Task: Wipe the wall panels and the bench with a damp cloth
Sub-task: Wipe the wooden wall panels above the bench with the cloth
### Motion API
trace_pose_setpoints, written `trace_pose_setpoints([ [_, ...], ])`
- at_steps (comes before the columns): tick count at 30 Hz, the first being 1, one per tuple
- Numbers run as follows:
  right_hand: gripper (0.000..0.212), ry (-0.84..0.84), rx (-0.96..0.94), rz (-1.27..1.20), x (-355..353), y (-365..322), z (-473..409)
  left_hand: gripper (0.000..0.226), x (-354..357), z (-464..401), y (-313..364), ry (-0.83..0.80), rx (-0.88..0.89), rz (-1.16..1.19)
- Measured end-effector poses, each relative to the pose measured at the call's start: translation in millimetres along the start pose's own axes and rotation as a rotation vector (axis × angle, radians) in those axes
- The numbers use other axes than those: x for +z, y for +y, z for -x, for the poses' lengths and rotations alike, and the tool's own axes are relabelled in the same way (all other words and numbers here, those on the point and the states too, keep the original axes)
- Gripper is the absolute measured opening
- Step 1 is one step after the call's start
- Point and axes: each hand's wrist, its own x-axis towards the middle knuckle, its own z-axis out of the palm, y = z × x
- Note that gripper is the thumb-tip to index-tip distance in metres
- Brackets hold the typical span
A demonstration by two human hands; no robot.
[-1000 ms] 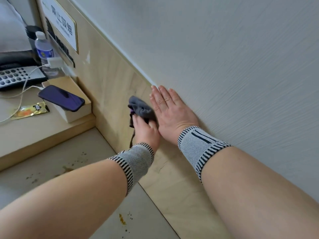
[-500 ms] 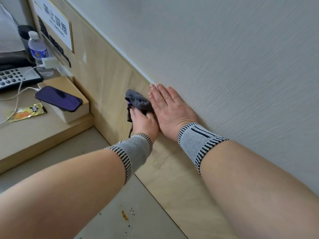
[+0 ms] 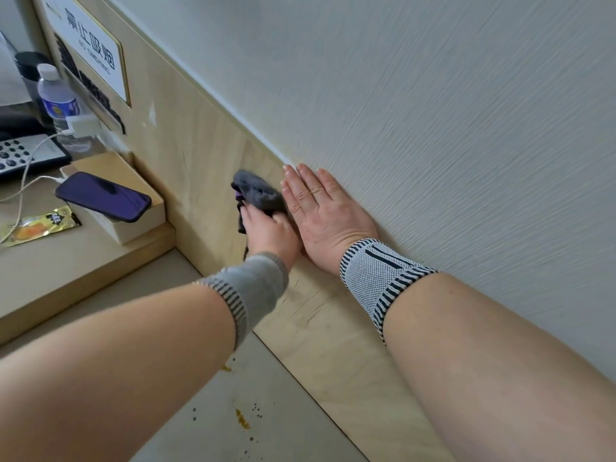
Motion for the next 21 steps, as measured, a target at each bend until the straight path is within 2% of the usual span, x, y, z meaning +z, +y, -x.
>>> trace_pose_setpoints([
  [5, 0.059, -0.007, -0.011, -0.005, 2.4, 0.4, -0.3, 0.056, -21.7, -66.7, 23.8, 0.084, -0.098, -0.093],
  [7, 0.060, -0.003, -0.008, -0.010, 4.0, -0.3, -0.9, 0.056, -22.2, -57.0, 20.1, 0.067, -0.074, -0.081],
  [10, 0.061, -0.010, -0.006, -0.019, 0.5, -0.3, -2.7, 0.057, -7.6, -3.9, 4.9, -0.051, 0.000, -0.005],
  [13, 0.060, -0.034, 0.000, 0.000, 1.0, -3.0, -2.0, 0.058, -9.1, 20.4, -3.0, -0.101, 0.041, -0.038],
  [17, 0.062, 0.088, 0.019, 0.026, 5.8, -4.0, -6.9, 0.063, -34.8, -56.7, 21.7, -0.069, -0.017, -0.088],
  [19, 0.059, 0.022, -0.006, -0.023, -0.7, -6.9, -18.3, 0.059, -46.4, -84.9, 35.3, -0.025, -0.064, -0.102],
  [21, 0.063, -0.031, -0.003, -0.053, -9.2, -10.3, -34.4, 0.057, -45.6, -77.2, 37.6, -0.014, -0.051, -0.087],
])
